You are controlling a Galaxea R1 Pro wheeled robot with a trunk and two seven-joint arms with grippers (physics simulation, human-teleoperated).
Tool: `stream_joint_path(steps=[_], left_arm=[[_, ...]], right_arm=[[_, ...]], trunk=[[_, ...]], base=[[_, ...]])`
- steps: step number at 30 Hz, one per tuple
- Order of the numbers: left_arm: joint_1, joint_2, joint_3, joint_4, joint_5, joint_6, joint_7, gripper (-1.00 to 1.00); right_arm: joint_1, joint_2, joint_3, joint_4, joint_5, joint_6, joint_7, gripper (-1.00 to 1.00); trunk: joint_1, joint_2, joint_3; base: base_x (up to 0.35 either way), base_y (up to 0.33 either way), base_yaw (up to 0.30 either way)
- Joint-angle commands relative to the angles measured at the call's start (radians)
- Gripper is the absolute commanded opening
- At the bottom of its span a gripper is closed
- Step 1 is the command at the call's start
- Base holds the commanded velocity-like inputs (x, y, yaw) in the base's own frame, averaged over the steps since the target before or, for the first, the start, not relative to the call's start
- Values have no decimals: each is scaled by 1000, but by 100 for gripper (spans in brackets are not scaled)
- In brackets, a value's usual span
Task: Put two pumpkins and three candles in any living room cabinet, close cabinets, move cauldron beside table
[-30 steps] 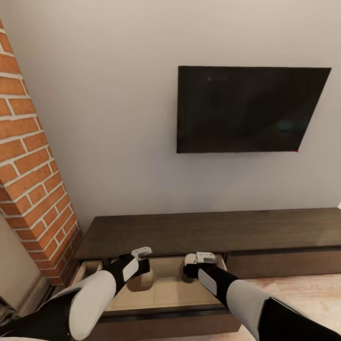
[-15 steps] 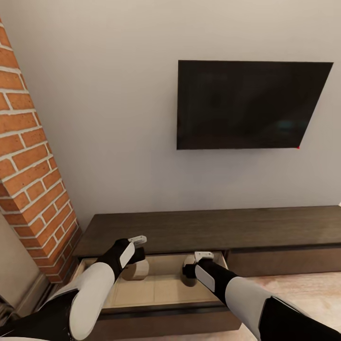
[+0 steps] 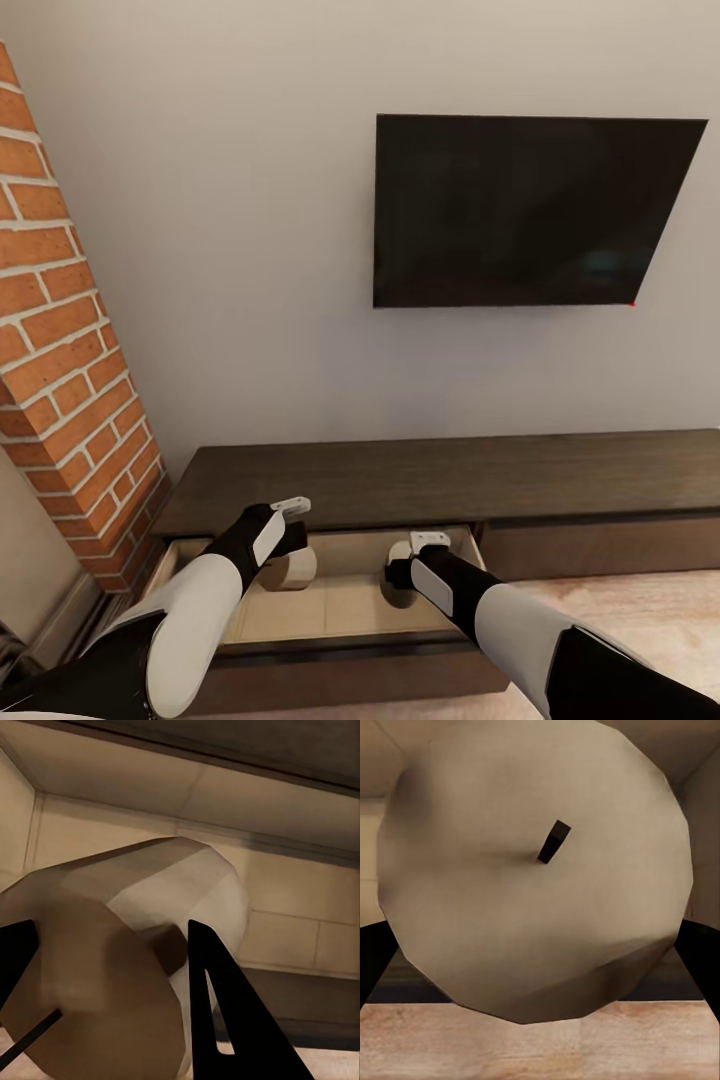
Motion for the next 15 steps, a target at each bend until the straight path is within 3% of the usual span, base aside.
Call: stream_joint_path(steps=[1,9,15], left_arm=[[0,-1,5,-2,-3,4,1,-100],[0,-1,5,2,-3,-1,-4,-100],[0,-1,5,2,-3,-2,-5,-100]], right_arm=[[-1,-1,7,-2,-7,0,-7,-100],[-1,-1,9,-1,-8,-123,-4,-100],[-1,-1,12,0,-7,-161,-2,-100]], trunk=[[4,-8,-4],[35,-64,-29],[58,-106,-48]], base=[[0,0,0],[0,0,0],[0,0,0]])
